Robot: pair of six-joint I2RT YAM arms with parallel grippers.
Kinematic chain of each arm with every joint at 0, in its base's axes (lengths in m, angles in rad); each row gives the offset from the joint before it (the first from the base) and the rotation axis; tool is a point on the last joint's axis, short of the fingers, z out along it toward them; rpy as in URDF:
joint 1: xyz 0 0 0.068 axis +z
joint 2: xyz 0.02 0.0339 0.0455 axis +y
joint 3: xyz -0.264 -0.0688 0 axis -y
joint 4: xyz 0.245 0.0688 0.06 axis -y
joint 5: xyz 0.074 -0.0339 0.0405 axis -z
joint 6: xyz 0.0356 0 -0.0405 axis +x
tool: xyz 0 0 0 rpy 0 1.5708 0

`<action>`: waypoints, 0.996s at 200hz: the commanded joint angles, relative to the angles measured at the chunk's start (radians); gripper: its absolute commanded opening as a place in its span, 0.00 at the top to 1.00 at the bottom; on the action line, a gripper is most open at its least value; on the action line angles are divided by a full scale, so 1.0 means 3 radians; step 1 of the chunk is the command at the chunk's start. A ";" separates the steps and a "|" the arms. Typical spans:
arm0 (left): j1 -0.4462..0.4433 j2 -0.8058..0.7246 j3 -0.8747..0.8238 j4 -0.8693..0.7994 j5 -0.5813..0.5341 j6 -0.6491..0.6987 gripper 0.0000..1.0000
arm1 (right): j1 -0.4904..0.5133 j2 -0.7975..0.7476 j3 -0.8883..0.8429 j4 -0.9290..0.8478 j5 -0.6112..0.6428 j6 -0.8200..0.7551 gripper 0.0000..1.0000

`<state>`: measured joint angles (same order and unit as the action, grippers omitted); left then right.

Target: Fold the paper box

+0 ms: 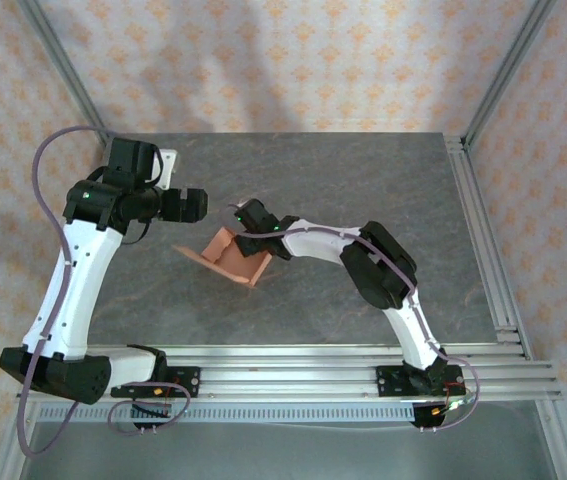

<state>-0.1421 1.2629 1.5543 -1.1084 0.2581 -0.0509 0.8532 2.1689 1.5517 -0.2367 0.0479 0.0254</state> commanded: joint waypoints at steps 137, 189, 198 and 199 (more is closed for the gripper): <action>-0.0087 0.0115 -0.0361 0.0649 0.0807 0.0101 0.00 | -0.1166 -0.1566 -0.1435 0.0357 -0.0955 -0.0059 0.26; -0.0168 0.0044 -0.0654 0.0881 0.1025 0.0262 0.00 | -0.1573 -0.0687 -0.0229 -0.0417 -0.2015 -0.0715 0.30; -0.0179 0.0026 -0.0689 0.0887 0.1029 0.0276 0.00 | -0.1576 -0.0480 0.0065 -0.0669 -0.2152 -0.0860 0.30; -0.0180 0.0025 -0.0691 0.0887 0.1030 0.0277 0.00 | -0.1576 -0.0480 0.0065 -0.0669 -0.2152 -0.0860 0.30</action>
<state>-0.1829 1.2968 1.3712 -0.8913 0.5259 -0.0078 0.3695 1.8988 1.4078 -0.2470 -0.3973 -0.0662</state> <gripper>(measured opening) 0.998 0.703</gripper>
